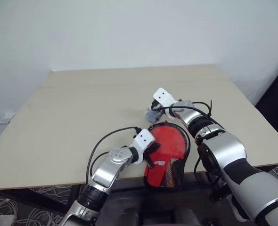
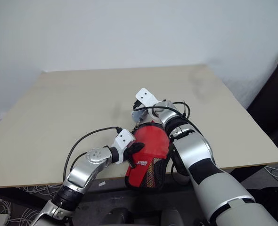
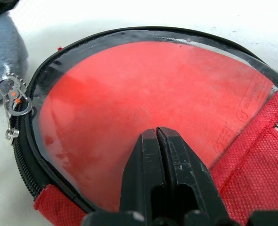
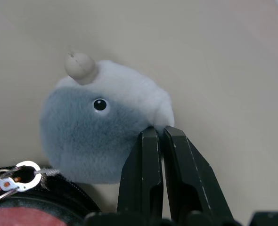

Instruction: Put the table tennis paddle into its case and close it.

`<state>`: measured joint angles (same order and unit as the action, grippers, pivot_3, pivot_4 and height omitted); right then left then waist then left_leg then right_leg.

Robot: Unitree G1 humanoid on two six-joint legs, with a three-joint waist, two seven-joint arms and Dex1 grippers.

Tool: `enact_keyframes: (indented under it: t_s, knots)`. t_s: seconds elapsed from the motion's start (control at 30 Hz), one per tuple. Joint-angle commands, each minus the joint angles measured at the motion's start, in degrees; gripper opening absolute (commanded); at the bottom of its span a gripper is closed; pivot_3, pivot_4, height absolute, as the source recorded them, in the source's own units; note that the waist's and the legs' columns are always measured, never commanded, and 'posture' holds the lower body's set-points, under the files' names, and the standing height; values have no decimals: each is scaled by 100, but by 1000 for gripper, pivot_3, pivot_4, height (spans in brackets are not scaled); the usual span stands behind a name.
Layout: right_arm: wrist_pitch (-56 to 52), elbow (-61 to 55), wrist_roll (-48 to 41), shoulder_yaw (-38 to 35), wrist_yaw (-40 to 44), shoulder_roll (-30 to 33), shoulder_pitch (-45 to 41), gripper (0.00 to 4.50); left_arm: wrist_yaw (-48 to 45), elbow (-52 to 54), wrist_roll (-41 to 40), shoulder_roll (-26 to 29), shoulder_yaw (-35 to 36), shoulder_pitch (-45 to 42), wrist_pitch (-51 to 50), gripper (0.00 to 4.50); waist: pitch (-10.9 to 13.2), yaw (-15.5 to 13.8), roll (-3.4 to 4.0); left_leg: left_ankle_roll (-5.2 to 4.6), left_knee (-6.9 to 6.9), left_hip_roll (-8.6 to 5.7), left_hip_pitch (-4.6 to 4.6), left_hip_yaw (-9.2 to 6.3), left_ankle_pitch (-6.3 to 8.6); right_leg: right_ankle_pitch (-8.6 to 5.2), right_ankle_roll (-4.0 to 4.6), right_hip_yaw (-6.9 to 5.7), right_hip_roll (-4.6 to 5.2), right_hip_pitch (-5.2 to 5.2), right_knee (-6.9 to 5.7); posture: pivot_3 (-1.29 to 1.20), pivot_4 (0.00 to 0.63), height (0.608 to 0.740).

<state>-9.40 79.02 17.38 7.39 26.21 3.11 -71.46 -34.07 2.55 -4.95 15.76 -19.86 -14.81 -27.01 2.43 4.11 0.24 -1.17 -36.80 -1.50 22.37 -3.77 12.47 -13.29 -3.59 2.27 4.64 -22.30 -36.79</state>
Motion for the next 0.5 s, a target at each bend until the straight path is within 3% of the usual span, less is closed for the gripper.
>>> enact_keyframes:
  t_s: [0.03,0.5]
  knots:
    - [-17,-204,-169,-185,-215,210,-101,140,-12,-151,88,-8,-37,-68,-50,0,0,2,0,0,0,0,0,0,0,0,0,1,0,-1,0,0,0,740]
    - [-89,-379,-525,-591,-792,871,22,140,55,-337,108,-141,-26,-177,-29,0,1,-2,4,-2,-2,-5,4,1,-1,0,0,1,4,0,0,0,0,740]
